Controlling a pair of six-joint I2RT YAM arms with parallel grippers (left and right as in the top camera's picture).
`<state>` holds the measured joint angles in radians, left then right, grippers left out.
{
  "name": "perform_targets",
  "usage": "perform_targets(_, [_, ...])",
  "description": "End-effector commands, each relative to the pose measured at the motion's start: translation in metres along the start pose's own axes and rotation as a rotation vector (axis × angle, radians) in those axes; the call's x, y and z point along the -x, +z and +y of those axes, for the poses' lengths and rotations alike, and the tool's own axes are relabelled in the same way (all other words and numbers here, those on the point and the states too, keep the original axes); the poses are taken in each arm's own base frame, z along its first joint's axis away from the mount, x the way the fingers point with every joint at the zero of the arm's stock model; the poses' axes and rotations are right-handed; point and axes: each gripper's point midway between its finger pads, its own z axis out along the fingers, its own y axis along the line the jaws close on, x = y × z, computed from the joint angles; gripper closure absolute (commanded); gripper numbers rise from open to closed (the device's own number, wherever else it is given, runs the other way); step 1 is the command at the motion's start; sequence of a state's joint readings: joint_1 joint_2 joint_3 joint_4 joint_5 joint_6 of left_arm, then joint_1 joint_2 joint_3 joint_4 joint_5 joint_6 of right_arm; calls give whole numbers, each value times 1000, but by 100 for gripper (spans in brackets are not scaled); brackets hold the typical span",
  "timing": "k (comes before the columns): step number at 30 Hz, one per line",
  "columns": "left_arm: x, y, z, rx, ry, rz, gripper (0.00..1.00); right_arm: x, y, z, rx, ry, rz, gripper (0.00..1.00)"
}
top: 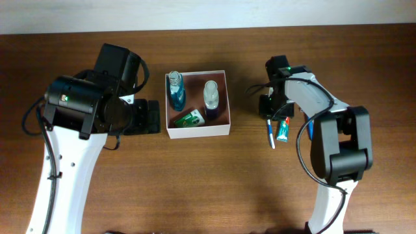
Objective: Pack container
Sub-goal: 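Carry the toothbrush into the box and release it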
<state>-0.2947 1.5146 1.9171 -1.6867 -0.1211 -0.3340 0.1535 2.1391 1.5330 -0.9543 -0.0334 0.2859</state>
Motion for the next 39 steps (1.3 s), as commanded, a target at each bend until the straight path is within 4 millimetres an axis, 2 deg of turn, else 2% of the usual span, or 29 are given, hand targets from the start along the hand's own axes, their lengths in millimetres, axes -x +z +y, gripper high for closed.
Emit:
perform_targets(1, [2,-4,2,3,-16,-18,0,-6,11,1,-15,-5,25,89])
perform_targets(3, [2,-4,2,2,-16,-18,0,-4,10,-3,-36,-4,17,96])
perform_targets(7, [2,-4,2,3,-16,-18,0,1,-6,-12,-93,-3,-2,96])
perform_targets(9, [2,-4,2,2,-16,-18,0,8,-27,-17,-130,-4,-32,96])
perform_targets(11, [2,-4,2,2,-16,-18,0,16,-53,-13,-121,-31,-74,96])
perform_targets(14, [2,-4,2,2,-16,-18,0,23,-103,15,-28,-163,-148,96])
perform_targets(18, [2,-4,2,3,-16,-18,0,11,-168,84,178,-531,-262,96])
perform_targets(20, [2,-4,2,3,-16,-18,0,-2,-182,109,220,-690,-297,96])
perform_targets(23, [2,-4,2,3,-16,-18,0,-21,-183,137,219,-873,-303,96])
perform_targets(26, [2,-4,2,2,-16,-18,1,-39,-176,163,214,-1070,-300,96])
perform_targets(30, [2,-4,2,3,-16,-18,0,-54,-169,193,204,-1332,-330,96])
perform_targets(33, [2,-4,2,2,-16,-18,0,-53,-162,211,193,-1447,-370,96])
perform_targets(39, [2,-4,2,2,-16,-18,0,-31,-138,230,190,-1472,-422,96])
